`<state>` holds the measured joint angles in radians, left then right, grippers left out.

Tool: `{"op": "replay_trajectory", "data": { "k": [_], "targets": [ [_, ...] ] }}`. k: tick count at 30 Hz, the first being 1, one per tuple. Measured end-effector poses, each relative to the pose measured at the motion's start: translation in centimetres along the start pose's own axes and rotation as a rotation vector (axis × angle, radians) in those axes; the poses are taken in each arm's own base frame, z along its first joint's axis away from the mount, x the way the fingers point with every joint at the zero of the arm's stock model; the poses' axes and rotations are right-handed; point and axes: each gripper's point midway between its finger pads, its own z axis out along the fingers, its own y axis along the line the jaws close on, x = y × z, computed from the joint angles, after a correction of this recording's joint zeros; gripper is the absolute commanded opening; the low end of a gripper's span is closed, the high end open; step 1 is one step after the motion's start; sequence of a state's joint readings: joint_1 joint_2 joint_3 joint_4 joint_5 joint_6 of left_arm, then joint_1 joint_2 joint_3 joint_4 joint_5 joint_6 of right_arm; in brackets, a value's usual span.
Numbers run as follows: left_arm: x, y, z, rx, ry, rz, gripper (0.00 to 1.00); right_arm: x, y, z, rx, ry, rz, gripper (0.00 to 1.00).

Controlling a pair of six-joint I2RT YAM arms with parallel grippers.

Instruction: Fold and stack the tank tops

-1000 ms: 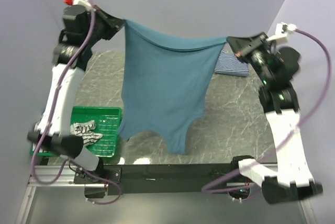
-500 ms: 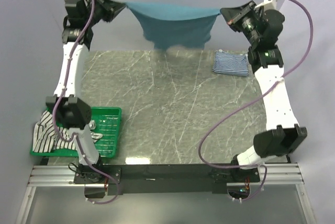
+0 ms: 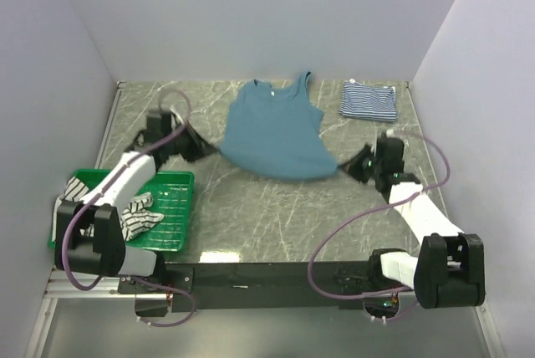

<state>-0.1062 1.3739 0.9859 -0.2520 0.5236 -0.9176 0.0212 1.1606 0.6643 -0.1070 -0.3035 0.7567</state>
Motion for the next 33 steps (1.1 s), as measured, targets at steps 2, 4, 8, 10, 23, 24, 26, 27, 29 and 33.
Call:
{"op": "replay_trajectory", "data": {
  "k": [2, 4, 8, 10, 23, 24, 26, 27, 29, 33],
  "targets": [
    [4.0, 3.5, 0.8, -0.083, 0.086, -0.018, 0.01, 3.4, -3.4, -0.2, 0.080, 0.078, 0.030, 0.00],
    [7.9, 6.2, 1.0, -0.152, 0.169, -0.026, 0.00, 5.6, -5.5, -1.0, 0.130, 0.125, 0.048, 0.00],
    [12.4, 8.0, 0.4, -0.215, 0.249, 0.003, 0.01, 6.8, -6.7, -2.1, 0.153, 0.139, 0.054, 0.00],
    [13.5, 7.8, 0.2, -0.219, 0.258, 0.032, 0.00, 6.8, -7.5, -2.5, 0.176, 0.134, 0.071, 0.00],
    [17.9, 11.3, -1.3, -0.351, 0.293, 0.060, 0.00, 6.5, -12.4, -5.9, 0.349, 0.116, 0.203, 0.00],
    [17.9, 11.3, -1.4, -0.354, 0.291, 0.059, 0.01, 6.5, -12.4, -6.0, 0.352, 0.119, 0.207, 0.00],
    [17.5, 11.0, -1.5, -0.359, 0.279, 0.064, 0.00, 6.2, -11.9, -6.2, 0.336, 0.123, 0.208, 0.00],
    [17.0, 10.5, -1.5, -0.364, 0.270, 0.070, 0.00, 5.7, -11.1, -6.4, 0.316, 0.124, 0.206, 0.00],
    [15.0, 7.9, -1.2, -0.340, 0.228, 0.089, 0.00, 3.4, -8.6, -6.7, 0.254, 0.087, 0.181, 0.00],
    [8.0, -2.4, -1.6, -0.160, 0.027, 0.182, 0.01, -5.9, 1.0, -10.0, 0.029, -0.157, 0.052, 0.00]
  ]
}}
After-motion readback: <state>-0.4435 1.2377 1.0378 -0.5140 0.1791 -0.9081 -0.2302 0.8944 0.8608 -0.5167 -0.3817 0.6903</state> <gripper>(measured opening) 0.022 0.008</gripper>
